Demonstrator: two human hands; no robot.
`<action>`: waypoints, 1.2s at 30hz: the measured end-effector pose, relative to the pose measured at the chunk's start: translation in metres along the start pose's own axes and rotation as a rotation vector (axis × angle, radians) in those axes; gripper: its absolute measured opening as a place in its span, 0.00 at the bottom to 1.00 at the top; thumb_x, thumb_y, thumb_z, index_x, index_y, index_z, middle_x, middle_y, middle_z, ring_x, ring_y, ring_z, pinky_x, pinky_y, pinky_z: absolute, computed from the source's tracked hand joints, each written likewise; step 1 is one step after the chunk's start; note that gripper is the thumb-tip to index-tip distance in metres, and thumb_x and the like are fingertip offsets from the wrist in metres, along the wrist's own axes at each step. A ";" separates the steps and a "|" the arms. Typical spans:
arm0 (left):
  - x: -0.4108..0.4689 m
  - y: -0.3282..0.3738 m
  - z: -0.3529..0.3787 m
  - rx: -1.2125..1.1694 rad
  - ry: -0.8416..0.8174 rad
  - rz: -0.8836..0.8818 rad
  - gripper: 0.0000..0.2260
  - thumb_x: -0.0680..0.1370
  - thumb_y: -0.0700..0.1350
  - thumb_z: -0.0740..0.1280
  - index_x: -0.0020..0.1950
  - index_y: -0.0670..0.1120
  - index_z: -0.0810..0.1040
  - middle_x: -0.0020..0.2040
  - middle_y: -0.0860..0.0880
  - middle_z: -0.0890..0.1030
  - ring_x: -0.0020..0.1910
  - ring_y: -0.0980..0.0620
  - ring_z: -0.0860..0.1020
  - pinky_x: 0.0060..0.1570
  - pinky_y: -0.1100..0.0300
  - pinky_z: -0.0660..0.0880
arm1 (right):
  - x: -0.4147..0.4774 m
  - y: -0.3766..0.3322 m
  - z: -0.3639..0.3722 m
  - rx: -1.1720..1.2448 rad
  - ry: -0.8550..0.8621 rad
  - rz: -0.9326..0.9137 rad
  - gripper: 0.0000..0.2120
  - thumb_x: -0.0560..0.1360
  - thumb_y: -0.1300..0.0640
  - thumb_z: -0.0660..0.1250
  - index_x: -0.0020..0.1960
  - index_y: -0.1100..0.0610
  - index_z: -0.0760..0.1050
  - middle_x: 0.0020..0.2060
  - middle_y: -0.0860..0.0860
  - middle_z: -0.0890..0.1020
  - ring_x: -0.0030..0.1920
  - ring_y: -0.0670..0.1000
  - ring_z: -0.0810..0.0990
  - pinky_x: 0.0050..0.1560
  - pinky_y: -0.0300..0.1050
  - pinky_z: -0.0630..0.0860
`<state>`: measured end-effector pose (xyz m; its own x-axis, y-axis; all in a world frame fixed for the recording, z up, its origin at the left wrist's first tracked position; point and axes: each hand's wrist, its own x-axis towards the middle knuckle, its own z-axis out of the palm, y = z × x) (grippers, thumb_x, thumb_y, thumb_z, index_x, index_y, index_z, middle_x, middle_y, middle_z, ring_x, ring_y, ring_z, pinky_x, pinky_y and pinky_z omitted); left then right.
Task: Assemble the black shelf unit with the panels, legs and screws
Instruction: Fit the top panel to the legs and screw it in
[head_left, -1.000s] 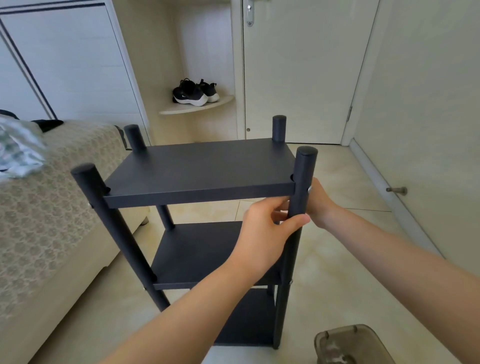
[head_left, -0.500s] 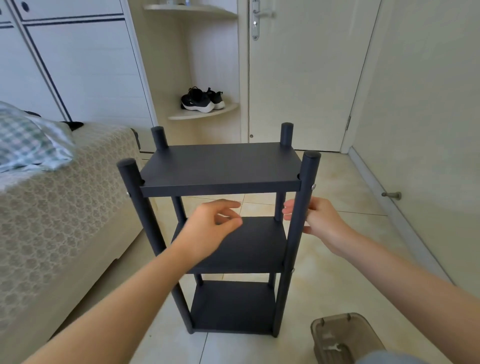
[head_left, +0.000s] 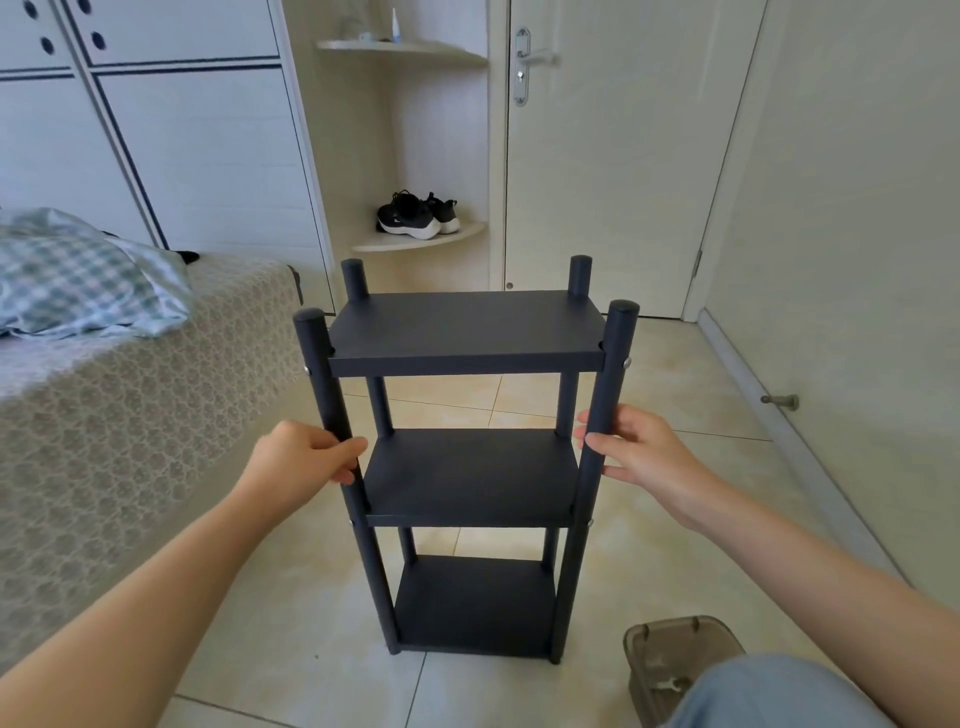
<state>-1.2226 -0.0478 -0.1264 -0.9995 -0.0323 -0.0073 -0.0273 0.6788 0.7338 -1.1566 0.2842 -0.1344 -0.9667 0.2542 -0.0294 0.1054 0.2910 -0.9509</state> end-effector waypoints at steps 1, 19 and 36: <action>0.001 -0.001 -0.001 0.012 0.027 -0.032 0.13 0.78 0.53 0.71 0.39 0.45 0.84 0.33 0.50 0.85 0.40 0.51 0.82 0.40 0.59 0.74 | 0.000 0.001 0.001 -0.009 0.005 -0.007 0.11 0.79 0.58 0.67 0.61 0.52 0.76 0.55 0.48 0.81 0.57 0.50 0.79 0.57 0.48 0.77; 0.041 0.008 0.031 -0.517 0.168 0.163 0.07 0.82 0.41 0.65 0.57 0.52 0.74 0.51 0.47 0.81 0.52 0.50 0.82 0.58 0.50 0.77 | 0.048 0.007 0.030 0.016 0.231 -0.234 0.15 0.83 0.54 0.58 0.68 0.49 0.64 0.51 0.50 0.80 0.51 0.46 0.79 0.43 0.33 0.75; 0.253 0.051 0.072 -0.515 0.064 0.170 0.09 0.83 0.50 0.62 0.56 0.44 0.72 0.39 0.45 0.78 0.34 0.46 0.78 0.41 0.51 0.80 | 0.268 0.005 0.034 0.112 0.221 -0.232 0.04 0.83 0.54 0.56 0.55 0.48 0.68 0.36 0.52 0.74 0.34 0.50 0.74 0.36 0.43 0.76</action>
<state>-1.4778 0.0311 -0.1400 -0.9854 -0.0091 0.1698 0.1631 0.2317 0.9590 -1.4226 0.3224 -0.1571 -0.8867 0.3904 0.2478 -0.1496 0.2650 -0.9526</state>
